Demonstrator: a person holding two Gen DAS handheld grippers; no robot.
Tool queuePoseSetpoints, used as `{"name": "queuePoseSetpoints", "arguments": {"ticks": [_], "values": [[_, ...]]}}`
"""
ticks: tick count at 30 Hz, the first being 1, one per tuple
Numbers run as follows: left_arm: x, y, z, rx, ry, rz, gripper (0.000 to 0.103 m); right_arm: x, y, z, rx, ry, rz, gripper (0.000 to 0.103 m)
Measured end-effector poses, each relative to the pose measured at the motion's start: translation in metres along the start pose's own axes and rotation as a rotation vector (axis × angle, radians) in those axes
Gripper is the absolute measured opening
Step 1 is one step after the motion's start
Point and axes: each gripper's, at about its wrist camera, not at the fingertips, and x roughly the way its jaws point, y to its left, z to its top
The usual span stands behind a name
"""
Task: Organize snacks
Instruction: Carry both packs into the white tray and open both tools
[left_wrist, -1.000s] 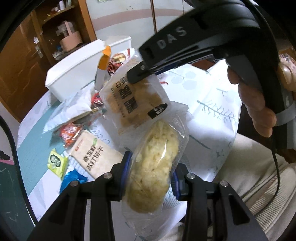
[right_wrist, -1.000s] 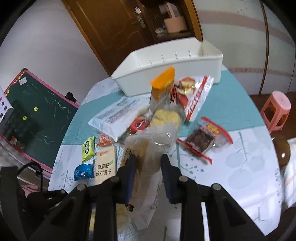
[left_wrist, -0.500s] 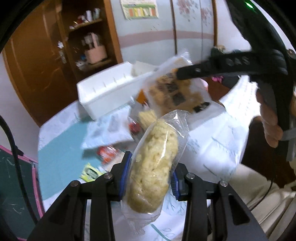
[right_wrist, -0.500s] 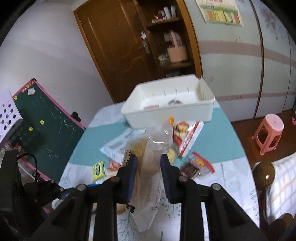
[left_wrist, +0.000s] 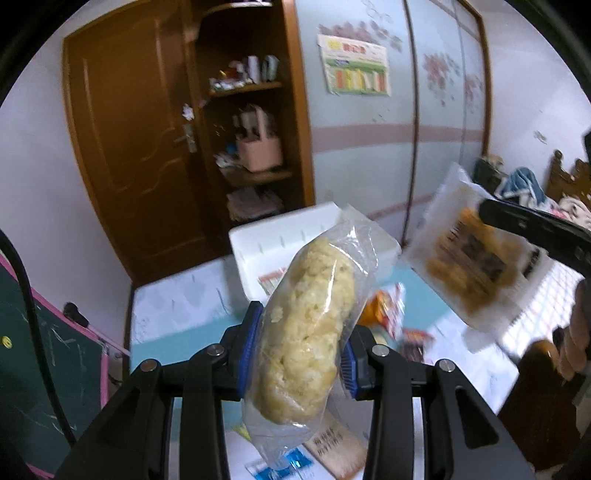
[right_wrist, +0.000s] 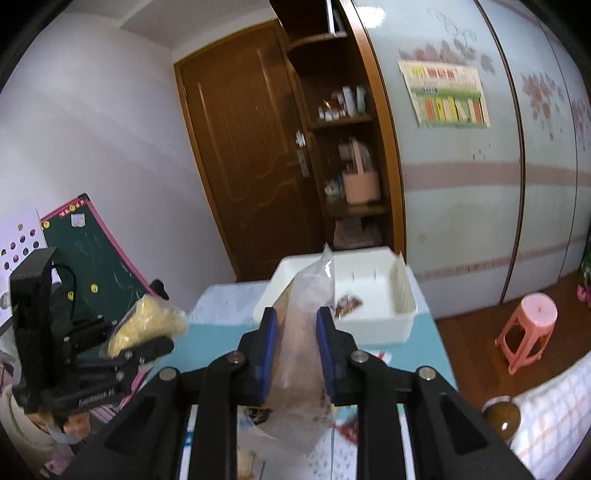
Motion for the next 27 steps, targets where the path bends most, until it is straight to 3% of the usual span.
{"name": "queuePoseSetpoints", "arguments": {"ticks": [7, 16, 20, 27], "values": [[0.020, 0.007, 0.062, 0.003, -0.044, 0.069, 0.036, 0.011, -0.005, 0.052, -0.077, -0.080, -0.051, 0.018], [0.089, 0.008, 0.127, 0.009, -0.024, 0.097, 0.036, 0.066, -0.023, 0.107, -0.073, -0.098, -0.117, 0.018], [0.123, 0.012, 0.145, -0.020, 0.001, 0.080, 0.036, 0.093, -0.030, 0.125, -0.057, -0.114, -0.160, 0.018], [0.167, 0.015, 0.156, -0.046, 0.031, 0.072, 0.036, 0.148, -0.043, 0.134, -0.020, -0.064, -0.203, 0.018]]}}
